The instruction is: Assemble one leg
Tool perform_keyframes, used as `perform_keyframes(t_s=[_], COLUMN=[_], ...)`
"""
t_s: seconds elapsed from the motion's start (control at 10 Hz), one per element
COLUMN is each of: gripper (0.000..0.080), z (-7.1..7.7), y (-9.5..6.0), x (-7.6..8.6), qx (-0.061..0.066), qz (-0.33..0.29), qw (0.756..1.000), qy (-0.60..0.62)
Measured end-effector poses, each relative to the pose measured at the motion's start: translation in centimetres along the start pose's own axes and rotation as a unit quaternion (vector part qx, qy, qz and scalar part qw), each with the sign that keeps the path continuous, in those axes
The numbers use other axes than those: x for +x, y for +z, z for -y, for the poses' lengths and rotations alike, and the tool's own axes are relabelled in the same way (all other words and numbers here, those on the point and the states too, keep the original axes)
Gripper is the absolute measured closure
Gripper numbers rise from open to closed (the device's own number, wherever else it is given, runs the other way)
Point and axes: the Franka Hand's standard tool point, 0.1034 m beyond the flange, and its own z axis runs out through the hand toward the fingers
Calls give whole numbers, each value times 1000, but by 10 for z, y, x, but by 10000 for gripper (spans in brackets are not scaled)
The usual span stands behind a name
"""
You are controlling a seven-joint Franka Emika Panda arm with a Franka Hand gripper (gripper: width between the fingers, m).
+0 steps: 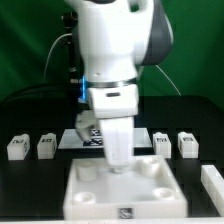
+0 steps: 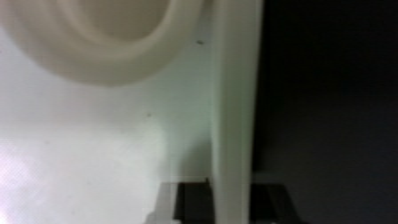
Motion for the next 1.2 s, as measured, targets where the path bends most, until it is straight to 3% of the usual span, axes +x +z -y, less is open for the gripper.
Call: perform_keyframes(t_s=[0.2, 0.4, 0.6, 0.9, 1.0, 1.1, 1.2], gripper=[748, 748, 748, 748, 672, 672, 538], z=[-17, -18, -18, -18, -18, -17, -17], y=[4, 6, 6, 6, 7, 7, 7], x=[29, 44, 51, 50, 50, 50, 50], qx=[-4, 12, 18, 9, 9, 10, 10], qz=[-6, -4, -2, -4, -4, -4, -4], qw=[1000, 1000, 1000, 1000, 1000, 1000, 1000], qy=[23, 20, 15, 17, 17, 18, 18])
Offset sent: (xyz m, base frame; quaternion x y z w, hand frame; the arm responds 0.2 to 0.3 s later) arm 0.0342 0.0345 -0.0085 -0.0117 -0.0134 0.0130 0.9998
